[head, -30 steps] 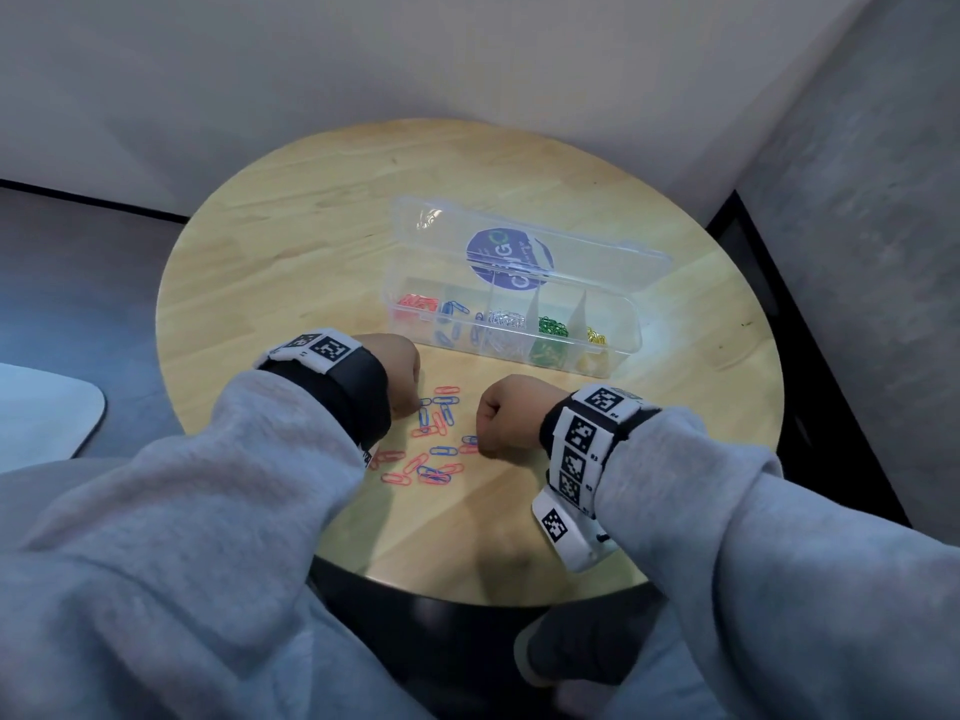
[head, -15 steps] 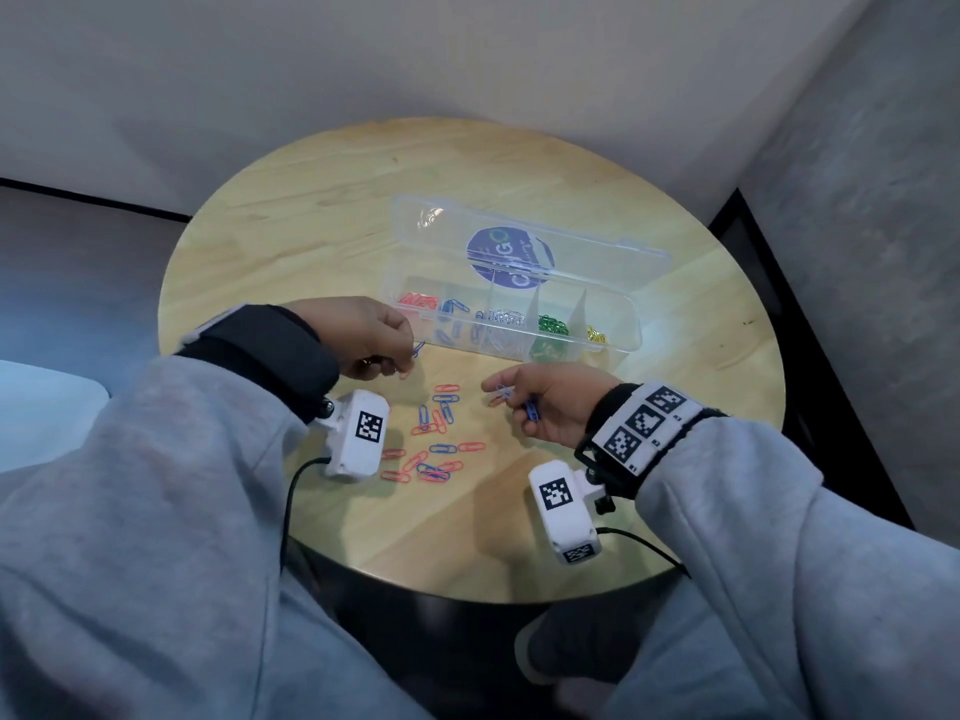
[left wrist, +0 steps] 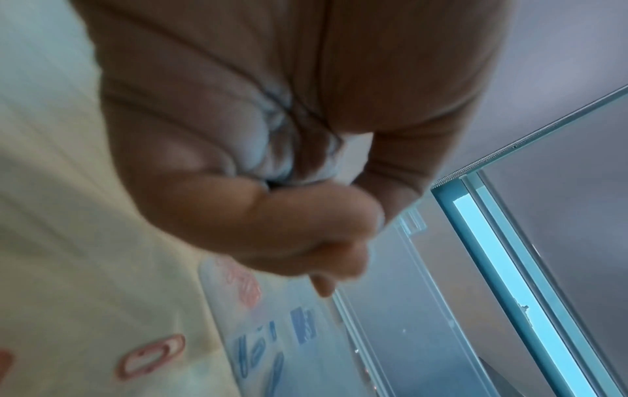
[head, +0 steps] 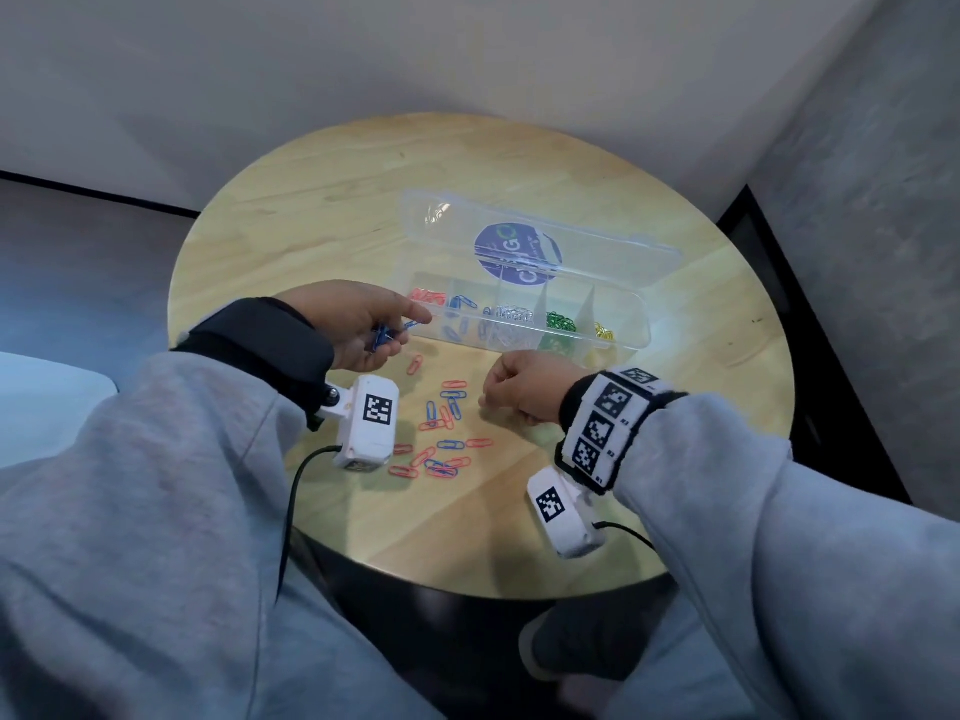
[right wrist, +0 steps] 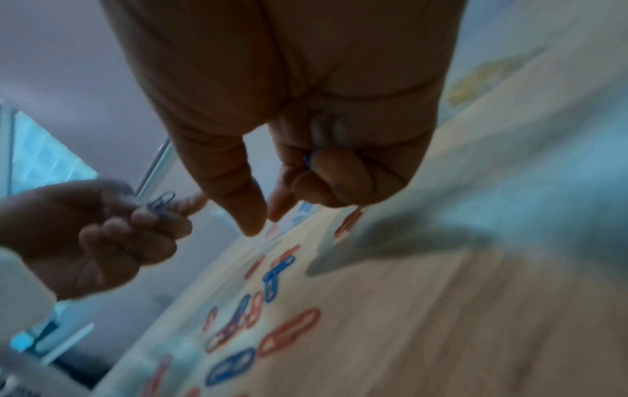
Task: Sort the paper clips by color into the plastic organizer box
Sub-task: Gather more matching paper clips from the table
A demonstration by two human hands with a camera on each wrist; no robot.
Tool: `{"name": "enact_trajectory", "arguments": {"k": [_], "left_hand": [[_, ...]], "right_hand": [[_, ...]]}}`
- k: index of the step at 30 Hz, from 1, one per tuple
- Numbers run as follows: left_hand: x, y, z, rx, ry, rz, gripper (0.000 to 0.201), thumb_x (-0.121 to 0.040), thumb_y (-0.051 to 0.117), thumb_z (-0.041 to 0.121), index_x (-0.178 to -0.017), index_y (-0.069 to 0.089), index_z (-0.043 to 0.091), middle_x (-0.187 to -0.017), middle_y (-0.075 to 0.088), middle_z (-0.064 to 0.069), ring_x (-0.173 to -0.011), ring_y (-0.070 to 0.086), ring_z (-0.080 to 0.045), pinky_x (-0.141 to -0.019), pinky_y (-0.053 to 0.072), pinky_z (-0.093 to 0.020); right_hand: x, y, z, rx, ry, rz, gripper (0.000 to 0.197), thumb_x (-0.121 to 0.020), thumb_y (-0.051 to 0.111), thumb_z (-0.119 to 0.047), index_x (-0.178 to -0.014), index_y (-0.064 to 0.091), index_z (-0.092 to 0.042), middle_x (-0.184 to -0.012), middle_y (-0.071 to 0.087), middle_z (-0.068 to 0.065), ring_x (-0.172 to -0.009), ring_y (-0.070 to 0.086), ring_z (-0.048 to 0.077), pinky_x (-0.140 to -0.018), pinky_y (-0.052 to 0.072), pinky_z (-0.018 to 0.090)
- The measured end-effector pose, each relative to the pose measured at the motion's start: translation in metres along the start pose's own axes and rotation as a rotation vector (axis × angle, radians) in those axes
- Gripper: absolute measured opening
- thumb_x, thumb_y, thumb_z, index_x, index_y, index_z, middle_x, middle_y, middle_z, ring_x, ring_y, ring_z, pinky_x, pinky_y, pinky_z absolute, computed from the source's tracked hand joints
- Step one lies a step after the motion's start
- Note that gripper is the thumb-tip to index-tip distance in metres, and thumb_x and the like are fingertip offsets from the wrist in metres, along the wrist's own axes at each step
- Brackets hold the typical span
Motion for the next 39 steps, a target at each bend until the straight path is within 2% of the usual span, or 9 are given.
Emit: {"name": "enact_trajectory", "arguments": {"k": [3, 7, 13, 18, 23, 28, 32, 35, 39], "left_hand": [[0.001, -0.004, 0.0, 0.059, 0.008, -0.016, 0.021, -0.089, 0.039, 0.005, -0.083, 0.058, 0.013, -0.065, 0.041, 0.001, -0.036, 0.041, -0.005, -0.033, 0.033, -0.011], [-0.001, -0.004, 0.0, 0.015, 0.012, 0.03, 0.019, -0.09, 0.046, 0.013, -0.071, 0.046, 0.014, -0.065, 0.044, -0.001, -0.035, 0.041, -0.005, -0.032, 0.029, -0.01], [-0.004, 0.003, -0.003, -0.349, -0.012, 0.023, 0.025, -0.09, 0.055, 0.007, -0.07, 0.042, 0.015, -0.059, 0.038, -0.001, -0.046, 0.028, -0.01, -0.033, 0.022, -0.013], [-0.003, 0.003, 0.0, -0.139, 0.024, 0.039, 0.017, -0.092, 0.045, 0.004, -0.078, 0.046, 0.014, -0.066, 0.037, -0.002, -0.051, 0.027, -0.011, -0.033, 0.024, -0.011], [-0.006, 0.001, -0.001, -0.069, 0.053, 0.028, 0.025, -0.09, 0.035, -0.002, -0.083, 0.054, 0.012, -0.066, 0.037, -0.002, -0.053, 0.029, -0.012, -0.031, 0.026, -0.013], [-0.006, 0.007, -0.003, -0.413, -0.013, 0.036, 0.023, -0.091, 0.041, 0.006, -0.074, 0.054, 0.012, -0.062, 0.041, -0.002, -0.05, 0.03, -0.013, -0.037, 0.022, -0.016], [-0.009, 0.012, -0.007, -0.738, -0.038, -0.026, 0.022, -0.087, 0.059, 0.016, -0.066, 0.055, 0.011, -0.06, 0.042, -0.002, -0.052, 0.031, -0.016, -0.048, 0.023, -0.023], [-0.01, 0.016, -0.009, -0.869, 0.031, -0.014, 0.022, -0.081, 0.069, 0.024, -0.064, 0.056, 0.018, -0.055, 0.044, 0.003, -0.051, 0.037, -0.013, -0.05, 0.029, -0.022], [-0.013, 0.031, -0.013, -1.13, 0.139, 0.035, 0.017, -0.075, 0.071, 0.017, -0.086, 0.064, 0.028, -0.07, 0.052, 0.009, -0.068, 0.051, -0.01, -0.057, 0.036, -0.021]], "right_hand": [[0.001, 0.007, -0.006, 0.316, -0.062, 0.094, 0.009, -0.079, 0.066, -0.019, -0.081, 0.058, -0.023, -0.071, 0.052, -0.011, -0.063, 0.05, 0.005, -0.048, 0.034, 0.019], [-0.006, 0.015, -0.011, 0.472, -0.117, 0.132, 0.015, -0.076, 0.067, -0.024, -0.087, 0.057, -0.024, -0.077, 0.051, -0.01, -0.079, 0.052, 0.015, -0.058, 0.039, 0.022], [-0.01, 0.023, -0.017, 0.581, -0.167, 0.138, 0.016, -0.078, 0.065, -0.03, -0.091, 0.058, -0.023, -0.085, 0.056, -0.005, -0.082, 0.058, 0.02, -0.071, 0.048, 0.029], [-0.014, 0.02, -0.02, 0.657, -0.191, 0.103, 0.003, -0.084, 0.057, -0.022, -0.085, 0.055, -0.023, -0.096, 0.061, -0.001, -0.082, 0.053, 0.019, -0.068, 0.042, 0.025], [-0.014, 0.02, -0.022, 0.671, -0.214, 0.117, 0.014, -0.085, 0.061, -0.029, -0.096, 0.058, -0.019, -0.09, 0.052, -0.004, -0.082, 0.049, 0.017, -0.068, 0.037, 0.025], [-0.017, 0.026, -0.027, 0.784, -0.154, 0.044, 0.011, -0.09, 0.054, -0.024, -0.092, 0.059, -0.015, -0.096, 0.06, 0.002, -0.087, 0.058, 0.021, -0.071, 0.046, 0.028], [-0.016, 0.024, -0.023, 0.804, -0.077, 0.044, 0.011, -0.084, 0.053, -0.025, -0.082, 0.057, -0.015, -0.083, 0.057, 0.004, -0.071, 0.052, 0.02, -0.064, 0.047, 0.028], [-0.015, 0.022, -0.019, 0.796, -0.05, 0.044, 0.021, -0.082, 0.057, -0.029, -0.09, 0.067, -0.012, -0.092, 0.067, 0.008, -0.074, 0.056, 0.021, -0.07, 0.052, 0.029], [-0.013, 0.021, -0.015, 0.804, -0.032, 0.029, 0.014, -0.085, 0.058, -0.029, -0.087, 0.06, -0.015, -0.088, 0.057, 0.004, -0.078, 0.052, 0.02, -0.068, 0.042, 0.027]]}}
Point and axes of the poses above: each hand's wrist, its own x-axis away from the middle knuckle, its own y-axis out of the palm, z = x × y, the point moved 2 cm from there along -x, towards the middle knuckle
